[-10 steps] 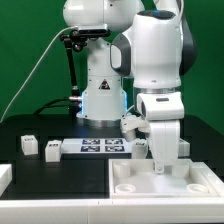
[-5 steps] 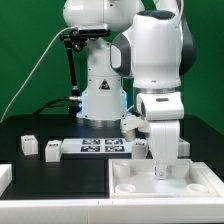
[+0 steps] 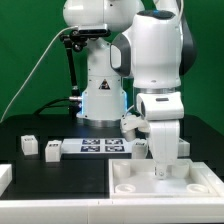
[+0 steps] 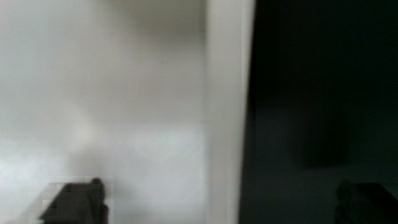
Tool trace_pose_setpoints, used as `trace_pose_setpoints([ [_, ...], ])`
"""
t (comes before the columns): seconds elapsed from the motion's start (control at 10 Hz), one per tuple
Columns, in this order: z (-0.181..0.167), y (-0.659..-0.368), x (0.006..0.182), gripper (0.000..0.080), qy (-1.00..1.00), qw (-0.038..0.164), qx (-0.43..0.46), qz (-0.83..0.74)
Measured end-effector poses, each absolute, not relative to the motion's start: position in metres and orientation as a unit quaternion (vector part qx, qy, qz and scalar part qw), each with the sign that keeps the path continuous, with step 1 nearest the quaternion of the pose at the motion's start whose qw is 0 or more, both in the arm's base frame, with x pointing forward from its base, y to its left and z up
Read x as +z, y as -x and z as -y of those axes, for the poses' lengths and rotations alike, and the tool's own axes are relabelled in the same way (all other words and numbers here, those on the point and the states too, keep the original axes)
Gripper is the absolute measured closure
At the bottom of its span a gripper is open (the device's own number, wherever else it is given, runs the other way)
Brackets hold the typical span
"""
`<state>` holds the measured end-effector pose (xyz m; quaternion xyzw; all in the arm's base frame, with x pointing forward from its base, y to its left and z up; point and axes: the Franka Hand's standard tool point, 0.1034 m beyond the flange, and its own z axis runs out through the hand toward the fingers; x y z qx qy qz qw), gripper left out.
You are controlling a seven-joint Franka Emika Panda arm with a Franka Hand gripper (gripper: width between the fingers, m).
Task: Assemble one leg
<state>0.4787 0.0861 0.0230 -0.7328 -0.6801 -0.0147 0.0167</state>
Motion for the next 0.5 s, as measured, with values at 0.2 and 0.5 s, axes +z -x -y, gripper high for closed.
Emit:
trace_pose_setpoints([
  [0.2,-0.093,-0.465,0.054,0.015,0.743,0.002,-0.018,0.669],
  [0.5,-0.093,-0.458,0.07,0.015,0.761,-0.007,-0.023,0.648],
])
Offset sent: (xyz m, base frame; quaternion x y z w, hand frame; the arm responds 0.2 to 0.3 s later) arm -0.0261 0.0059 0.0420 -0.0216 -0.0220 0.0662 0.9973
